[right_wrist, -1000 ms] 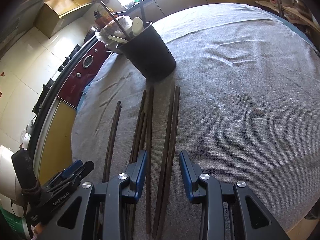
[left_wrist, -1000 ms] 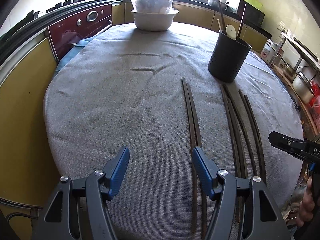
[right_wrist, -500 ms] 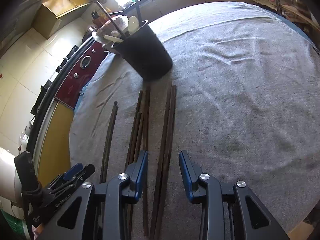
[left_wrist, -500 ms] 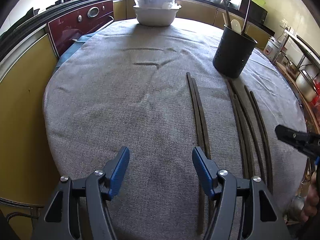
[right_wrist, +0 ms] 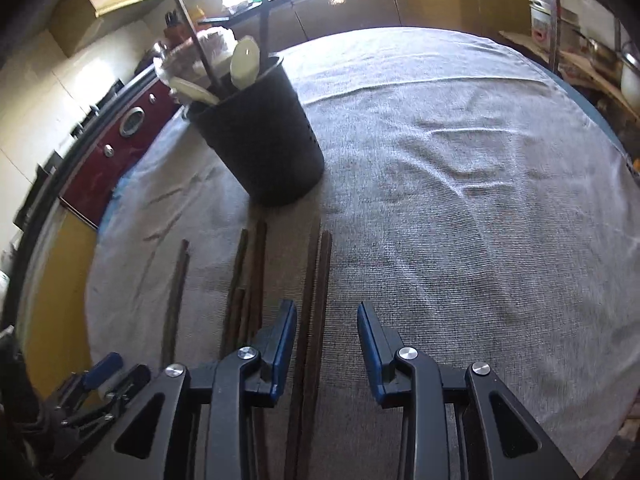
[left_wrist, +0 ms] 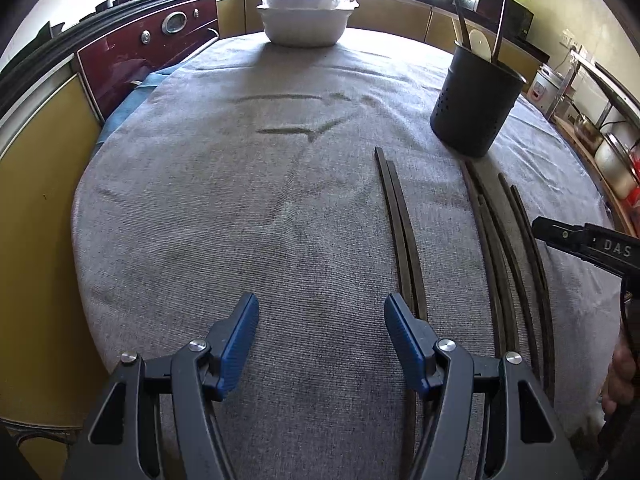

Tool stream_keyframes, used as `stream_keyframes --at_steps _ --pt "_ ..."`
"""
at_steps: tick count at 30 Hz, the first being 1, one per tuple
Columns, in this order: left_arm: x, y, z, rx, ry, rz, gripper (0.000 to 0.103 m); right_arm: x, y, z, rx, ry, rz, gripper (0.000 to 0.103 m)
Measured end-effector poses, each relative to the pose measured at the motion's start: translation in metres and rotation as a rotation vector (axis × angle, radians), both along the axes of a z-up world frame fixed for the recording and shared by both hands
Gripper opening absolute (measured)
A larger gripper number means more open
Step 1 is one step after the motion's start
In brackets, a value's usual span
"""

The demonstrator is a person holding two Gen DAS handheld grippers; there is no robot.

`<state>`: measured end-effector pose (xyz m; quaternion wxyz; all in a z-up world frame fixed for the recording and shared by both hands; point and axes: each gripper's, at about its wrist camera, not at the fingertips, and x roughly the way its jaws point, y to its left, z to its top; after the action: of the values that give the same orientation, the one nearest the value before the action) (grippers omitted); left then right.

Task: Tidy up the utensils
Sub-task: 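Position both open tools above the remaining dark chopsticks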

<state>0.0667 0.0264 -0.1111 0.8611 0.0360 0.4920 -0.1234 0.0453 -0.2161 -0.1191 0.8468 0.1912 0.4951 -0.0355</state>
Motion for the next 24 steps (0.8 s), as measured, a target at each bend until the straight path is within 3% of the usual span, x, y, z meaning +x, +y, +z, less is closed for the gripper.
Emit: stream_keyframes --at_steps 5,10,14,19,24 --pt "0.001 -0.003 -0.001 0.024 -0.017 -0.013 0.066 0.002 0.007 -0.003 -0.075 0.008 0.015 0.03" --pt "0.0 -0.004 -0.002 0.048 -0.028 -0.021 0.066 -0.001 -0.002 -0.003 -0.082 0.022 -0.018 0.03" --pt "0.001 -0.005 -0.003 0.051 -0.028 -0.024 0.067 0.003 -0.006 -0.002 -0.029 0.029 -0.027 0.03" --pt "0.004 -0.008 -0.003 0.055 -0.032 -0.032 0.068 0.014 0.005 -0.002 -0.061 0.022 -0.003 0.03" --pt "0.012 -0.012 -0.002 0.062 -0.026 -0.04 0.07 0.021 0.007 -0.003 -0.117 0.04 0.003 0.024"
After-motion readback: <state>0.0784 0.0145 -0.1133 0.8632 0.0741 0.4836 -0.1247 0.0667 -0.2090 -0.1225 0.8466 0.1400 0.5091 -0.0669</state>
